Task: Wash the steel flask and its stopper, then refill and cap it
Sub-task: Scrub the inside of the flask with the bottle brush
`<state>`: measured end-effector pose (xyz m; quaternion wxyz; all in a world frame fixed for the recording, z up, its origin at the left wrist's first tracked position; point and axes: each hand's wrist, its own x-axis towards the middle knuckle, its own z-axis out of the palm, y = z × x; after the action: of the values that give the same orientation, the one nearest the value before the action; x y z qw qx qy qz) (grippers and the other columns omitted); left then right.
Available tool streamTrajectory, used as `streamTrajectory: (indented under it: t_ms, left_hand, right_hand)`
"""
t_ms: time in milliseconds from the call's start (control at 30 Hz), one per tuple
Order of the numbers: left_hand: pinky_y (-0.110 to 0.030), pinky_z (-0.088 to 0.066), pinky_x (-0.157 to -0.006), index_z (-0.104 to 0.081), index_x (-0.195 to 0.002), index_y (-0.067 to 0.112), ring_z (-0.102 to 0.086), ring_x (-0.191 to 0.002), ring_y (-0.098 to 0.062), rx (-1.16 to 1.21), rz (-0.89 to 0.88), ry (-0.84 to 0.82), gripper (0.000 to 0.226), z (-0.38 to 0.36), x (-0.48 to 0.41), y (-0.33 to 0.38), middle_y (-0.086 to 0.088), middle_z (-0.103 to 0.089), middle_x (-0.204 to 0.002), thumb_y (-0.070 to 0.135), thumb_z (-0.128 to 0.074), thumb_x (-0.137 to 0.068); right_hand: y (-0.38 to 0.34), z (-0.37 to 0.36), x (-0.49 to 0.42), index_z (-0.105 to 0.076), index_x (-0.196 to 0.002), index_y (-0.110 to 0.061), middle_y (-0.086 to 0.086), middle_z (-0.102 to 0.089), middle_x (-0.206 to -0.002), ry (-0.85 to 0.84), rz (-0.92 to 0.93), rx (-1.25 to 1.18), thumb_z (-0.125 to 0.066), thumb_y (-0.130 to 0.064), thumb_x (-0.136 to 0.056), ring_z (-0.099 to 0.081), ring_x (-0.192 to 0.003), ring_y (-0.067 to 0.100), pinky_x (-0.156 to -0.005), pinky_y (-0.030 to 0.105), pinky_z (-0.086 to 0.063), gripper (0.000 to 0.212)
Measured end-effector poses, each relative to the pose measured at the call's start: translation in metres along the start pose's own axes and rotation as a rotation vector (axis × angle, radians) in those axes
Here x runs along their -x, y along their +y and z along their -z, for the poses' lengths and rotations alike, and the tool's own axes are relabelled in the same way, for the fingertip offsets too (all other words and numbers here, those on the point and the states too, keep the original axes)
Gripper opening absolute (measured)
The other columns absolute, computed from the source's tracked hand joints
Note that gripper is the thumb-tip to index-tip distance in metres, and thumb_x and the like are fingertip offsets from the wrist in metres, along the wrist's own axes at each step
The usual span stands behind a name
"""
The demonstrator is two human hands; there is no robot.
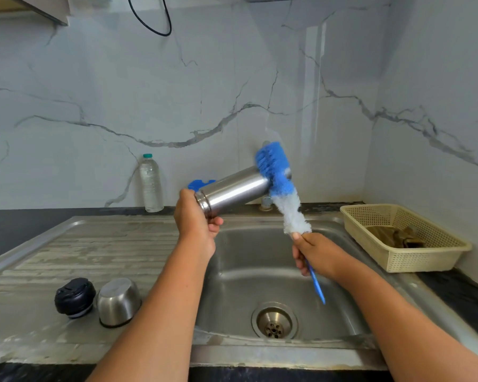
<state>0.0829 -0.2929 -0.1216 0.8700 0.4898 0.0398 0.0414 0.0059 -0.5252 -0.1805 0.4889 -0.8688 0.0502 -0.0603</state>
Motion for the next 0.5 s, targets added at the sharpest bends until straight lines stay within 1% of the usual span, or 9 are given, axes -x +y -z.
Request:
streamTrajectory:
  t_ms: [67, 167, 300, 400, 500]
  left_hand:
    - [-0.018, -0.024, -0.037, -0.058, -0.095, 0.016, -0.046, -0.041, -0.015, 0.019, 0.008, 0.002, 0.025, -0.001, 0.001, 0.001, -0.004, -0.061, -0.064, 0.035, -0.043, -0.092]
    - [-0.02, -0.026, -0.036, -0.059, -0.093, 0.015, -0.047, -0.043, -0.015, 0.058, 0.017, 0.018, 0.026, 0.009, -0.003, 0.008, -0.003, -0.063, -0.062, 0.037, -0.044, -0.092]
    - [-0.019, -0.026, -0.035, -0.059, -0.09, 0.015, -0.046, -0.043, -0.014, 0.031, 0.048, -0.025, 0.027, 0.008, -0.001, 0.006, -0.003, -0.063, -0.062, 0.037, -0.043, -0.093]
    - [-0.018, -0.026, -0.036, -0.059, -0.088, 0.016, -0.045, -0.042, -0.015, 0.044, 0.06, -0.016, 0.026, 0.003, 0.001, 0.005, -0.001, -0.061, -0.056, 0.037, -0.044, -0.092]
    - [-0.018, -0.027, -0.036, -0.058, -0.087, 0.015, -0.046, -0.041, -0.014, 0.094, 0.05, 0.014, 0.027, 0.011, -0.002, 0.012, -0.001, -0.061, -0.055, 0.038, -0.043, -0.093]
  right_hand:
    - [-0.002, 0.0, 0.001, -0.062, -0.087, -0.005, 0.009, -0.069, -0.07, -0.047, 0.003, -0.08, -0.037, -0.042, -0.11, -0.065, -0.064, 0.021, -0.071, 0.036, -0.058, 0.05]
    - [0.002, 0.006, 0.005, -0.063, -0.091, -0.004, 0.012, -0.074, -0.078, -0.125, -0.008, -0.087, -0.034, -0.04, -0.111, -0.07, -0.071, 0.023, -0.07, 0.034, -0.056, 0.05]
    - [-0.001, 0.002, 0.002, -0.063, -0.091, -0.004, 0.014, -0.077, -0.082, -0.106, 0.015, -0.056, -0.034, -0.041, -0.111, -0.073, -0.073, 0.024, -0.072, 0.034, -0.057, 0.051]
    - [-0.001, 0.0, 0.0, -0.063, -0.089, -0.004, 0.011, -0.075, -0.077, -0.09, 0.036, 0.001, -0.035, -0.039, -0.111, -0.071, -0.068, 0.02, -0.072, 0.035, -0.057, 0.051]
    - [0.007, 0.006, 0.002, -0.06, -0.084, -0.005, 0.008, -0.069, -0.067, -0.111, 0.024, 0.067, -0.035, -0.036, -0.111, -0.064, -0.059, 0.017, -0.067, 0.036, -0.054, 0.049]
